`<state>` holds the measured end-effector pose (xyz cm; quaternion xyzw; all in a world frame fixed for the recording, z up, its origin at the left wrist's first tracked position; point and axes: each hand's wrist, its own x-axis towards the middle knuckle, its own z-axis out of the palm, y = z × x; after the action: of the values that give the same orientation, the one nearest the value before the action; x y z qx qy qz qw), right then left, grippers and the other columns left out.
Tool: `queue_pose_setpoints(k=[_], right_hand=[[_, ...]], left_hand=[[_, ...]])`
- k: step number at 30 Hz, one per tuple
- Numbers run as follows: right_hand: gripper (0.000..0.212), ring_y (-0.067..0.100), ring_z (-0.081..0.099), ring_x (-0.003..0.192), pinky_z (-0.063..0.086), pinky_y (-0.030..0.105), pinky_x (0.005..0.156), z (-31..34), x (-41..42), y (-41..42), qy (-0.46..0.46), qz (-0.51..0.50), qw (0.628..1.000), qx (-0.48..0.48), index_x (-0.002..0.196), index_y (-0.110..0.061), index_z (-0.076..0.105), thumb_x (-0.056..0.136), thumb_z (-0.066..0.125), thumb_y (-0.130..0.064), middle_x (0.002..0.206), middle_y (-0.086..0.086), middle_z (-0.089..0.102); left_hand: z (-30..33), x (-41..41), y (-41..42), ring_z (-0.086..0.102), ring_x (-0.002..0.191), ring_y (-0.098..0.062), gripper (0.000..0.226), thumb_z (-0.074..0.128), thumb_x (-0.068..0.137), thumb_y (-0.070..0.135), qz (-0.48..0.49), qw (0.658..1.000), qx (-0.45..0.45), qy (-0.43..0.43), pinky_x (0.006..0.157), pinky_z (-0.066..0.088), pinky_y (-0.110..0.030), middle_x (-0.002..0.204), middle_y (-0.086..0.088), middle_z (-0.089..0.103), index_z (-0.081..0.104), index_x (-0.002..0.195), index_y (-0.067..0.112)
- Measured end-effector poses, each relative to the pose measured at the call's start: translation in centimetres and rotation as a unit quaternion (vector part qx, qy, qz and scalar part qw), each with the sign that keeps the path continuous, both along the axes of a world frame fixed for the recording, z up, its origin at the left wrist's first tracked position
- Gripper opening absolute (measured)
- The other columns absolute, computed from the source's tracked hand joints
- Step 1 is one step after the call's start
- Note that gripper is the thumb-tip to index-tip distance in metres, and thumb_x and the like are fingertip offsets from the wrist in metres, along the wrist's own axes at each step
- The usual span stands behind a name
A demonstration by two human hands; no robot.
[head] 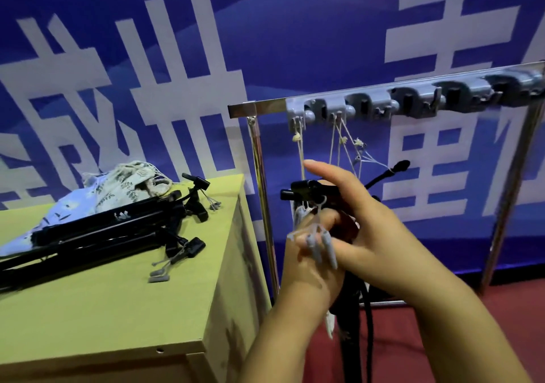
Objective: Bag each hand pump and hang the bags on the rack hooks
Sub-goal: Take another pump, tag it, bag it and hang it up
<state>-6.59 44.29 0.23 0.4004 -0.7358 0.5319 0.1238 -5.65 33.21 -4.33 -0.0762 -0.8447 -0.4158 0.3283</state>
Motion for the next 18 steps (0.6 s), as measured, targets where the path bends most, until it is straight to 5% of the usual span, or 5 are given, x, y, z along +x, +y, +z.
queue_pose_setpoints(k=[1,4,8,12,18], right_hand=[[0.067,0.012,0.062,0.089,0.05,0.028,0.085,-0.1,-0.3,-0.4,0.041,-0.029,0.999,0.001,0.127,-0.055,0.04,0.081,0.071,-0.017,0.086,-0.009,0.064],[0.037,0.004,0.053,0.11,0.046,0.017,0.089,-0.4,-1.2,-1.0,0.122,-0.06,0.99,-0.035,0.114,-0.042,0.058,0.086,0.058,-0.019,0.113,-0.009,0.052],[0.021,0.001,0.058,0.103,0.046,0.012,0.084,-0.6,-1.5,-2.1,0.077,-0.02,0.992,-0.102,0.095,-0.038,0.068,0.086,0.059,-0.022,0.108,-0.007,0.055],[0.02,0.003,0.064,0.091,0.052,0.016,0.075,-0.3,-1.2,-3.2,-0.042,0.029,0.975,-0.217,0.082,-0.041,0.072,0.082,0.059,-0.026,0.106,-0.006,0.061],[0.015,-0.002,0.066,0.09,0.05,0.013,0.07,-0.2,-1.8,-6.7,-0.147,0.084,0.965,-0.198,0.079,-0.027,0.074,0.074,0.059,-0.026,0.095,-0.02,0.071]], left_hand=[[0.5,-0.2,0.3,0.061,0.085,-0.008,0.027,0.055,0.075,-0.001,-0.011,1.0,-0.007,0.003,0.081,0.037,-0.001,0.107,-0.029,0.064,0.067,0.098,-0.011],[1.2,0.2,0.0,0.056,0.063,0.01,0.032,0.051,0.067,-0.002,-0.064,0.997,0.012,0.049,0.058,0.035,0.0,0.061,0.013,0.066,0.063,0.062,0.027],[0.8,0.3,-1.1,0.058,0.071,0.012,0.042,0.048,0.071,0.004,-0.149,0.983,0.099,-0.039,0.066,0.045,-0.01,0.068,0.025,0.065,0.066,0.064,0.041],[0.8,0.8,-2.3,0.063,0.078,-0.01,0.03,0.056,0.072,0.009,-0.185,0.962,0.165,-0.115,0.08,0.052,-0.037,0.073,0.01,0.068,0.068,0.067,0.037],[4.4,3.8,-10.0,0.064,0.085,0.003,0.026,0.06,0.087,0.006,-0.175,0.966,0.043,-0.185,0.08,0.046,-0.012,0.083,0.015,0.072,0.069,0.087,0.032]])
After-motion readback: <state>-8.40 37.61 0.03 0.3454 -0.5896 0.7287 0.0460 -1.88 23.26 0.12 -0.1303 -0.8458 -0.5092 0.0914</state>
